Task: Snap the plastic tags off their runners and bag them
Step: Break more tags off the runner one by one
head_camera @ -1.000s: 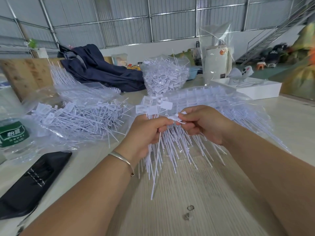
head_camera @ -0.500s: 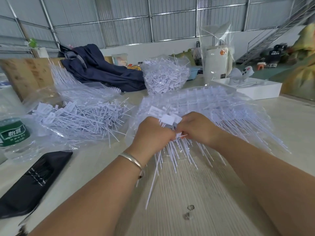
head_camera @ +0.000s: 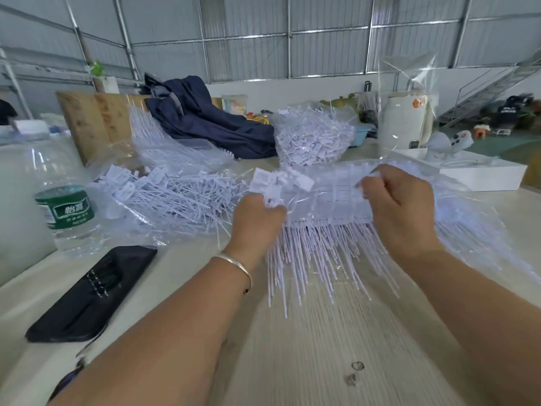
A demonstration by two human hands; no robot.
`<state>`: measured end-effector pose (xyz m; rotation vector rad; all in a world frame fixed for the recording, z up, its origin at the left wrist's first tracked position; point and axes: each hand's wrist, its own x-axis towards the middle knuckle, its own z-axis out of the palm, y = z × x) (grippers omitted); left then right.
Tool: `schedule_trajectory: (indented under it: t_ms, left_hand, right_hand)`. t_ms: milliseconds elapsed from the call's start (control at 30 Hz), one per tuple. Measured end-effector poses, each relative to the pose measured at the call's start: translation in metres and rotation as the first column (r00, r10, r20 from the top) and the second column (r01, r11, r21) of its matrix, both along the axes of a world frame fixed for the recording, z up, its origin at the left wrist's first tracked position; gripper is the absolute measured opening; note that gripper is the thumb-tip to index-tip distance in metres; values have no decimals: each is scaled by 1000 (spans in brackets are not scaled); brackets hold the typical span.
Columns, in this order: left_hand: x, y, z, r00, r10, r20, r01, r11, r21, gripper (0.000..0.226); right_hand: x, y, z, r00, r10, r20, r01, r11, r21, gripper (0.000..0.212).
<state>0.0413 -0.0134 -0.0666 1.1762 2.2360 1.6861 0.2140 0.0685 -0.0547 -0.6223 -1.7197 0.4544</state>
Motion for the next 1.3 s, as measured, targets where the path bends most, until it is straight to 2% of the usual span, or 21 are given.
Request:
schedule_trajectory:
  t_ms: [67, 100, 167, 333, 433, 500, 633, 667, 767, 933, 1100, 1300]
  left_hand:
    - [6, -1, 3, 949, -143, 282, 112, 986, 123, 34]
    - [12, 0, 3, 909, -203, 363, 160, 977, 145, 33]
    - [21, 2, 0, 867, -267, 421, 224, 963, 149, 32]
    - [26, 2, 1, 821, -325, 469, 297, 945, 134, 25]
    - [30, 1, 0, 823, -358, 441, 325, 933, 152, 22]
    - [33, 1, 0, 802, -423, 422, 356, 906, 230, 16]
    - [38, 2, 2, 644, -555, 526, 414, 831, 371, 11]
    - [39, 2, 1, 626, -559, 544, 419, 829, 369, 18]
    - [41, 2, -2, 656, -555, 511, 450, 832, 324, 31]
    - [39, 1, -4, 676, -570, 468, 475, 822, 314, 8]
    - [32, 1, -4, 620, -572, 537, 417, 820, 392, 6]
    - [29, 1, -3, 629, -570, 529, 403, 821, 405, 8]
  right_hand:
    - [-4, 6, -6, 999, 21, -25, -24, 994, -105, 29]
    - [-6, 8, -9, 998, 48, -40, -54, 984, -167, 26]
    - [-6, 11, -13, 994, 95, -50, -104, 966, -236, 20]
    - [-2, 8, -10, 991, 129, 35, -122, 980, -159, 6]
    - [-6, 4, -10, 976, 194, 99, -169, 962, -215, 7]
    - [-7, 2, -11, 956, 286, 61, -254, 914, -315, 9]
    - [-6, 3, -10, 925, 373, -73, -370, 837, -405, 8]
    - [-6, 4, -9, 917, 387, -102, -393, 824, -409, 7]
    - [-6, 4, -10, 890, 430, -153, -453, 789, -415, 6]
    - [-7, 1, -10, 859, 485, -164, -508, 766, -394, 3]
    - [-8, -2, -10, 839, 515, -173, -538, 741, -403, 2]
    - [-9, -3, -11, 806, 568, -166, -578, 696, -427, 12]
